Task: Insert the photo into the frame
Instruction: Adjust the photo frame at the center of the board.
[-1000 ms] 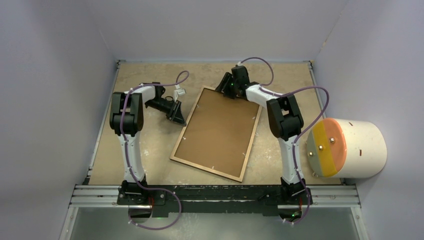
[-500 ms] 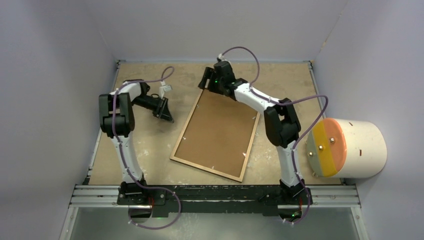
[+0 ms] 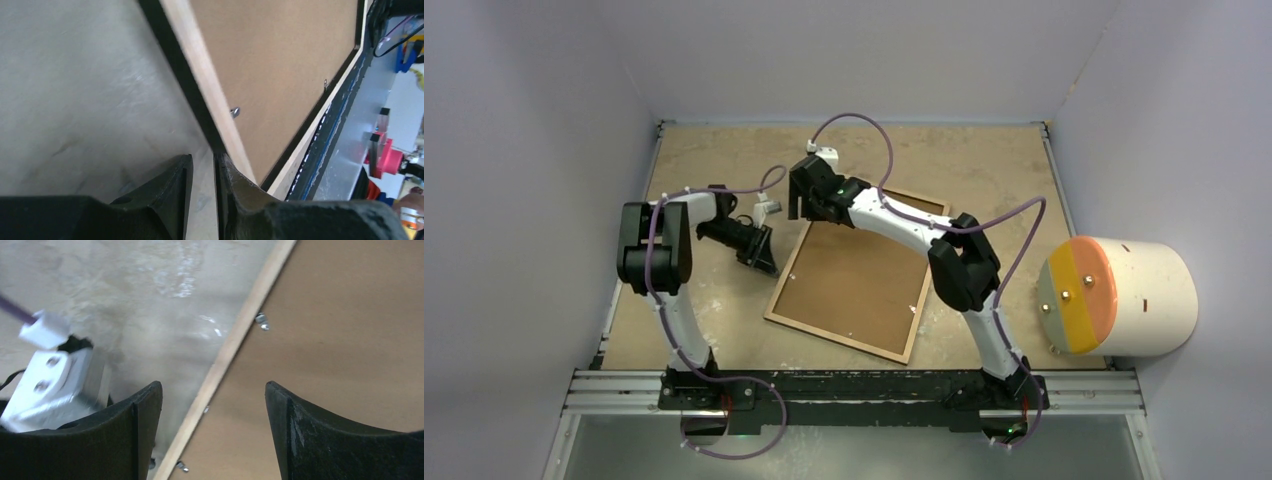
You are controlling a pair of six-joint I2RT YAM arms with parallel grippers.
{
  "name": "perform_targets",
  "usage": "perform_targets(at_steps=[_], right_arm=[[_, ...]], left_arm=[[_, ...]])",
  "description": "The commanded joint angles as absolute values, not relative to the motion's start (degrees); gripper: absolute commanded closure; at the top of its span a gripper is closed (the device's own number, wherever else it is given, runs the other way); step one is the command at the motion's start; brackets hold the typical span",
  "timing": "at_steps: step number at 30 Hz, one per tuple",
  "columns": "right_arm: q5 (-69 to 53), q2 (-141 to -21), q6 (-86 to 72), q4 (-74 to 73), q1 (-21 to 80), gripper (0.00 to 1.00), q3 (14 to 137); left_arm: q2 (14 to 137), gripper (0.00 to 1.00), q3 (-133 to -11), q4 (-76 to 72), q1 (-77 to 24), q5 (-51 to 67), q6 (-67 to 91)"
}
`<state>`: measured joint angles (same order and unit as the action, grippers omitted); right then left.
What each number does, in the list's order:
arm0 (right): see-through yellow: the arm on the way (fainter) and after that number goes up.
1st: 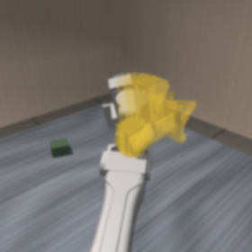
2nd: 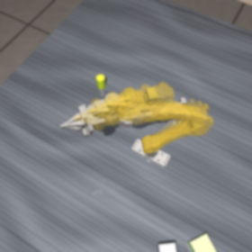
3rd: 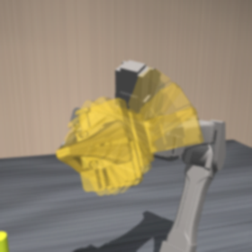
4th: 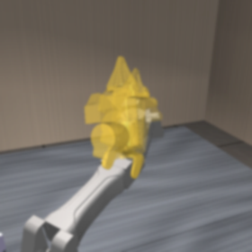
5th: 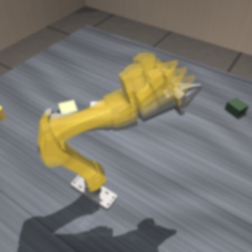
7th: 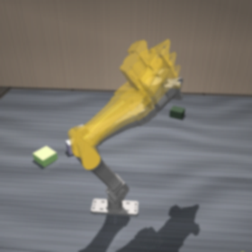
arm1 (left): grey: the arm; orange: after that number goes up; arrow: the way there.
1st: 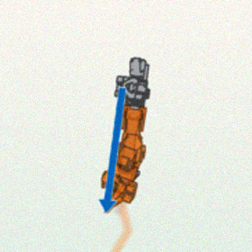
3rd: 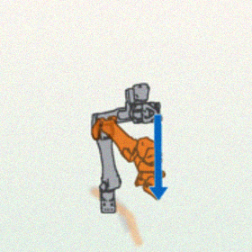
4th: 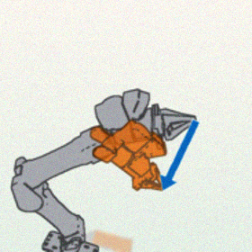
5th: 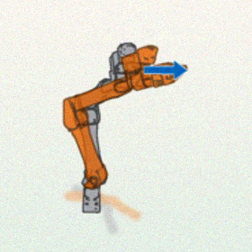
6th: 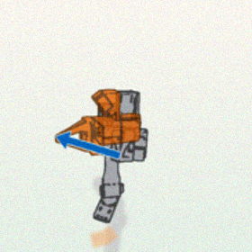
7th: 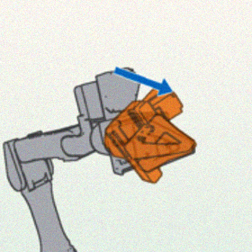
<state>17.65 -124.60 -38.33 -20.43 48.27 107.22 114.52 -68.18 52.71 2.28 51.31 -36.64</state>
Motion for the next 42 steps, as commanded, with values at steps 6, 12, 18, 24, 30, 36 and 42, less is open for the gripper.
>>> perform_targets(at_steps=[6,12,18,24,30,36,42], right_arm=[[21.2,-121.2,-39.6,-26.8,46.6,0.25,103.6],[16.7,-113.5,-43.1,-22.9,40.9,0.28,91.0],[14.1,-108.2,-43.0,-20.7,37.7,0.3,83.6],[15.6,-105.8,-43.1,-19.8,37.9,0.31,81.4],[17.6,-109.3,-42.8,-23.2,42.5,0.33,86.2],[18.5,-115.6,-41.5,-27.4,47.5,0.33,94.8],[23.9,-123.3,-40.0,-34.6,51.7,0.37,103.8]], left_arm=[[108.0,0.75,-61.9,40.7,-3.8,47.2,-32.6],[106.7,0.72,-61.2,40.7,-8.4,47.9,-34.0],[105.7,0.67,-59.5,38.1,-16.4,49.5,-32.4],[103.6,0.64,-60.4,38.9,-20.3,51.8,-32.2],[96.4,0.49,-67.1,46.0,-7.3,52.0,-34.2],[91.0,0.19,-72.9,47.1,9.8,41.8,-34.5],[88.1,0.13,-71.3,42.9,17.4,33.3,-33.1]])
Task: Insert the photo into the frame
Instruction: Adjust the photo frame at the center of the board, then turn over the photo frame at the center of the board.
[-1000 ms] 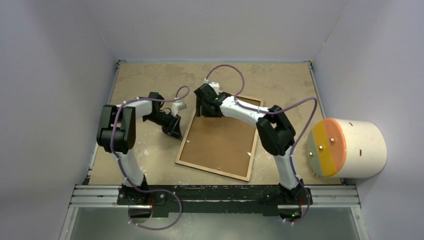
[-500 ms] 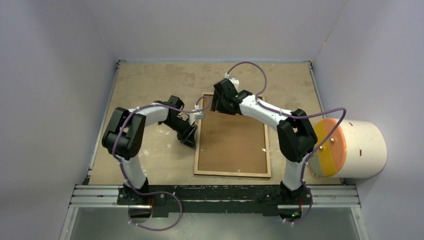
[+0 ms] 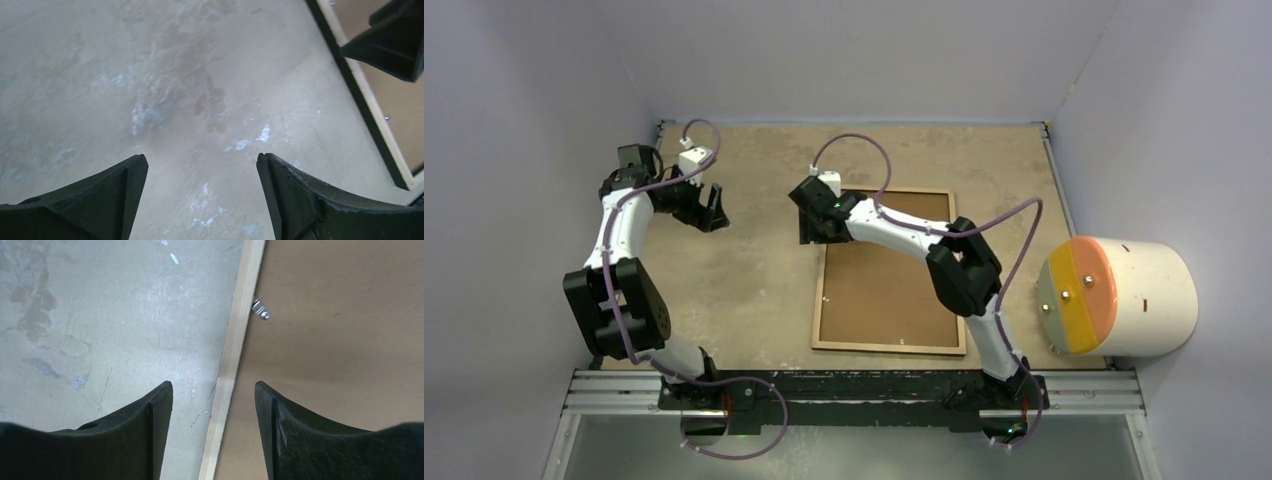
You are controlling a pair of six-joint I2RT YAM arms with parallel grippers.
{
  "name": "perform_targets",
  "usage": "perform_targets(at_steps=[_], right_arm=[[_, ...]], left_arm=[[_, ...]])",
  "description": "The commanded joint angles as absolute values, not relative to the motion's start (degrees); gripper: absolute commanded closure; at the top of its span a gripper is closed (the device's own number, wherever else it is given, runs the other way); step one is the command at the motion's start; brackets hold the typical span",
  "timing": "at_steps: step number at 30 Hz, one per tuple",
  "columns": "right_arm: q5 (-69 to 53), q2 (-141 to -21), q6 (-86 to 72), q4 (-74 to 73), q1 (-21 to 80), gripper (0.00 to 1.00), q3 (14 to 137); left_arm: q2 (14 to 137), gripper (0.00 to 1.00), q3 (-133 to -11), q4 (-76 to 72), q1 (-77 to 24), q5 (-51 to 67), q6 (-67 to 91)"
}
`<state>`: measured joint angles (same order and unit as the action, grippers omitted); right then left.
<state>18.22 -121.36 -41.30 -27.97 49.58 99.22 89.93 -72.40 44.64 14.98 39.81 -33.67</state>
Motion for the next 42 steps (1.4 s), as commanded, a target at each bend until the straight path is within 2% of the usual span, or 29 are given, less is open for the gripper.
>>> perform_targets(at_steps=[1,6,17,21,27,30,42], right_arm=[[25.3,-123.8,-40.1,-34.6,52.4,0.38,104.0],[28.6,-125.7,-41.9,-34.3,53.8,0.46,103.9],[31.0,-130.5,-43.4,-36.7,55.6,0.56,107.5],[31.4,-132.0,-43.8,-37.3,56.0,0.62,108.8],[31.7,-133.4,-44.7,-37.8,56.4,0.82,110.6],[31.5,-134.3,-45.7,-39.0,56.6,0.99,113.1],[17.9,-125.8,-52.6,-31.0,56.6,1.0,119.9]], left_arm=[[87.7,0.12,-70.7,41.4,18.6,32.7,-32.2],[87.7,0.1,-70.0,38.1,21.5,28.9,-28.8],[87.6,0.07,-69.3,38.7,22.7,28.2,-29.8],[87.5,0.07,-69.2,38.7,22.7,27.2,-29.9],[87.3,0.07,-68.7,39.7,22.9,28.3,-30.6],[87.1,0.07,-67.4,40.3,22.9,30.8,-30.4],[88.7,0.1,-67.1,44.2,23.2,33.9,-31.0]])
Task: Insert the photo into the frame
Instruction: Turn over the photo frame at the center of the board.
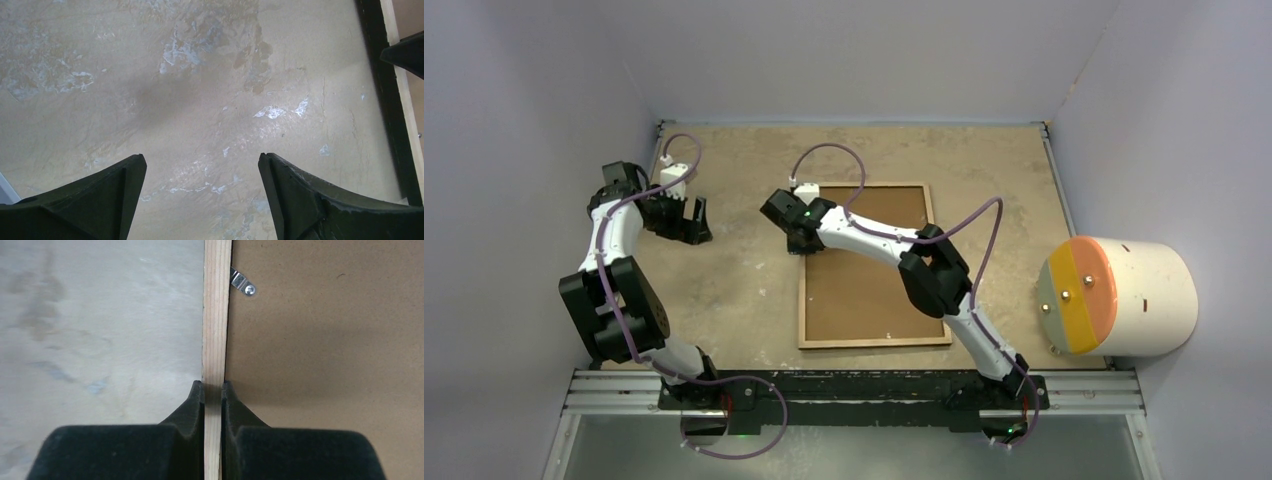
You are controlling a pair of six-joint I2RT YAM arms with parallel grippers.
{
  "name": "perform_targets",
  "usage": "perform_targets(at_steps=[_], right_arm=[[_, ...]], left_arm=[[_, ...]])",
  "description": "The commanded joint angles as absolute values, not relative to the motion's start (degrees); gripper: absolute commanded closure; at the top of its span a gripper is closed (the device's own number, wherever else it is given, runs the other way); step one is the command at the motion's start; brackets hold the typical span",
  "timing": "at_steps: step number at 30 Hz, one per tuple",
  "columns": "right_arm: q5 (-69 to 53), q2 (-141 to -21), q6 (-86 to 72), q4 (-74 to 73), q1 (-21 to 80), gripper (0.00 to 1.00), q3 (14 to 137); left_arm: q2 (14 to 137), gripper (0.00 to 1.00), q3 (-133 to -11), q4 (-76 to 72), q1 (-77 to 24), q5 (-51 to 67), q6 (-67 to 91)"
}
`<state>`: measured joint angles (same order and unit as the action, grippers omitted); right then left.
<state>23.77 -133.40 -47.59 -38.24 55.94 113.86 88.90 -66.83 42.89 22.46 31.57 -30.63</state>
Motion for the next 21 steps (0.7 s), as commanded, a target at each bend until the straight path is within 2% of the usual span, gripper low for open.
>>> perform_targets(at_steps=[1,9,16,21], right_arm=[[17.2,-124.5,-53.3,-29.8,56.5,1.0,120.0],[6.4,-116.8,-62.2,-20.5,56.4,1.0,118.8],[-1.0,-117.4,-66.5,-15.8,56.1,1.0,126.3],[-5.7,-113.3,-69.7,-5.2,54.5,1.0,119.0]], left_arm=[[88.9,0.11,-67.3,44.8,23.4,34.4,-31.2],[89.7,0.17,-68.7,49.3,25.2,39.0,-32.3],[86.5,0.18,-71.8,53.5,25.2,43.8,-31.1],[84.0,0.2,-75.1,55.9,25.2,48.0,-30.1]])
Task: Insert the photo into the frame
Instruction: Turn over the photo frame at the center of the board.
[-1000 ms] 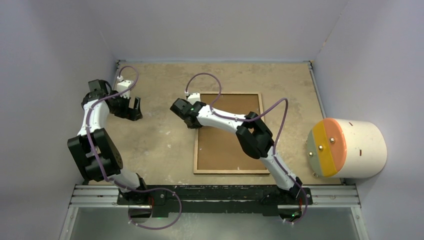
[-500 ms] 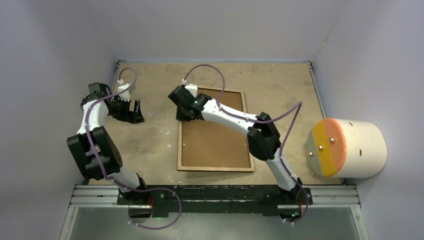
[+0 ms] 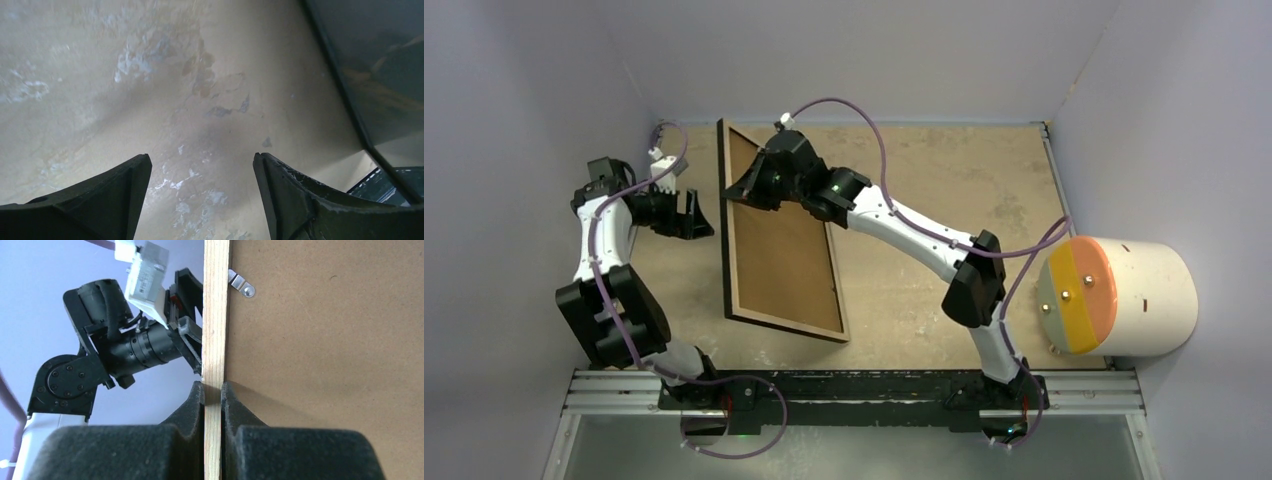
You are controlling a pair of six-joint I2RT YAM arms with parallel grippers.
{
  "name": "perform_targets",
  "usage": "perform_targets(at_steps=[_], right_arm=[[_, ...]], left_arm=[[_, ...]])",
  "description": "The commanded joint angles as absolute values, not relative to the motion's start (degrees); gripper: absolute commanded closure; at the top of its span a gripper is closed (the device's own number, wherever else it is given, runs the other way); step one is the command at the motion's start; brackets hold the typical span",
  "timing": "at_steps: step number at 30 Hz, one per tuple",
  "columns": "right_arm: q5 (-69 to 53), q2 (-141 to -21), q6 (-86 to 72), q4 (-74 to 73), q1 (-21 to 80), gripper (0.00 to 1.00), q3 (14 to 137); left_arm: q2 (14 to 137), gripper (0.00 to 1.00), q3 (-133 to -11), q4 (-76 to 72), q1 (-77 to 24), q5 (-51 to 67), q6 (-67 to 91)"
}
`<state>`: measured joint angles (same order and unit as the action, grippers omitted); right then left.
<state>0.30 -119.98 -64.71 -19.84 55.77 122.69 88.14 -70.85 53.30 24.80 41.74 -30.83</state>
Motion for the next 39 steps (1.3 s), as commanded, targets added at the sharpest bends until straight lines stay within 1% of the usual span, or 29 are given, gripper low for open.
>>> perform_targets(at_steps=[1,4,7,12,18,24,28,30,34,36,39], right_arm=[[-6.7,-111.5,-71.4,-2.0,53.9,1.0,115.6],[-9.9,-106.6,-75.7,6.9,51.5,1.0,106.0],[-12.5,-103.1,-79.1,13.5,48.6,1.0,97.9],[-16.9,-99.3,-83.4,20.9,44.8,1.0,89.8],[-19.7,-92.6,-82.5,19.3,39.4,1.0,83.7],[-26.4,-85.4,-82.1,19.0,32.6,1.0,72.6],[-30.1,-82.0,-79.4,15.0,28.0,0.82,69.6],[-31.2,-80.8,-76.2,9.9,25.8,0.68,70.3],[-32.1,-77.7,-71.6,2.7,21.6,0.49,70.4],[-33.3,-76.2,-70.1,0.3,19.2,0.45,69.8],[-35.0,-75.6,-66.7,-4.9,16.3,0.41,69.8]], left_arm=[[83.4,0.21,-75.9,56.4,25.1,48.6,-29.8],[82.1,0.22,-79.4,58.8,24.9,51.3,-29.4],[80.0,0.22,-82.0,57.2,22.3,51.9,-25.6],[80.0,0.23,-84.9,49.1,8.4,44.3,-15.5],[84.2,0.25,-90.5,45.8,-2.8,38.2,-11.2],[88.2,0.26,-97.1,45.9,-12.7,32.9,-9.3],[92.1,0.26,-101.8,46.9,-20.1,28.2,-8.5],[94.0,0.26,-103.3,47.4,-23.0,26.9,-8.8],[96.2,0.26,-104.5,49.1,-23.7,26.4,-9.9],[96.0,0.27,-102.8,48.8,-23.7,25.4,-10.7],[94.7,0.27,-97.8,46.9,-23.5,23.8,-11.8]])
